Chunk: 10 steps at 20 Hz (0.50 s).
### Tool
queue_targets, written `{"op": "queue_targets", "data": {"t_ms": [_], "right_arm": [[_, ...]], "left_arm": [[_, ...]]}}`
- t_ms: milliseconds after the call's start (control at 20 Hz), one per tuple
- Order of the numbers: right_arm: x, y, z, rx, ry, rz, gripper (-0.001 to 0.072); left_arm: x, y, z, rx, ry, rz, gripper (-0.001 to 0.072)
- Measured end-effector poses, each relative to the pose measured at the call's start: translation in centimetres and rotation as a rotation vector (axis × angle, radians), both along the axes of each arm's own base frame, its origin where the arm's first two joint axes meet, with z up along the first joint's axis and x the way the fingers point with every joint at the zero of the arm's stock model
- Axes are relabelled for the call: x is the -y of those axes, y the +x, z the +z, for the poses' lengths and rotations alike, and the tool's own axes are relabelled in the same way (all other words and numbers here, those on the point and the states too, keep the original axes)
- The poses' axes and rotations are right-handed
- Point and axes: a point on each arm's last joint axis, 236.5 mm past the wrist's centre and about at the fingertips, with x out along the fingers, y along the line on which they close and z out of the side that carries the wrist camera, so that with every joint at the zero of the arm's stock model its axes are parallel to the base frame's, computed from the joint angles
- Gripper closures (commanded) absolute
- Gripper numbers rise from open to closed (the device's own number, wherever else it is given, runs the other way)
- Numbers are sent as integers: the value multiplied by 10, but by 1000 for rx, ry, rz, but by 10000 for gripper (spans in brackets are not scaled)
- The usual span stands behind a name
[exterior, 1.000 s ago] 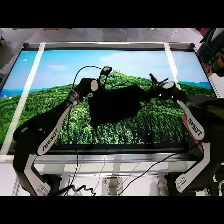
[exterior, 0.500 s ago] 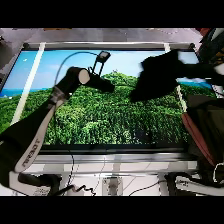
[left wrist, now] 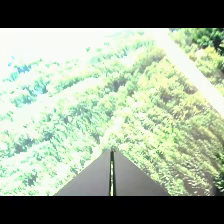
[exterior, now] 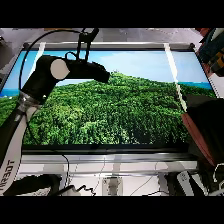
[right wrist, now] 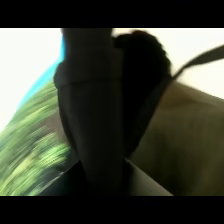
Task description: Fold the clothes and pants, and hang the long-sleeved shirts on hangers.
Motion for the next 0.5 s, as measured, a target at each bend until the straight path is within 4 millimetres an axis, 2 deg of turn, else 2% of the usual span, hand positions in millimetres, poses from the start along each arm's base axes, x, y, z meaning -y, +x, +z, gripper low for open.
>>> {"op": "queue_targets", "data": {"t_ms": [100, 150, 250, 300, 350, 400, 450, 500], "right_arm": [[18, -64, -4, -10, 35, -240, 693], [21, -89, -8, -15, 54, -329, 693], [23, -123, -18, -17, 98, -461, 692], [23, -134, -25, -22, 117, -505, 647], [24, -144, -32, -30, 133, -540, 476], [24, -152, -39, -40, 148, -569, 155], [25, -158, -46, -50, 158, -591, -3], [25, -162, -54, -60, 170, -606, 16]], "left_arm": [[-2, -4, 3, -2, 2, -3, 696], [-2, -5, 2, -7, 6, -5, 695], [-3, -7, 2, -12, 10, -8, 695], [-3, -8, 1, -16, 12, -9, 695], [-3, -9, 2, -16, 13, -9, 695], [-4, -9, 1, -19, 14, -10, 695], [-4, -10, 1, -20, 15, -11, 695], [-4, -10, 1, -21, 15, -11, 695]]}}
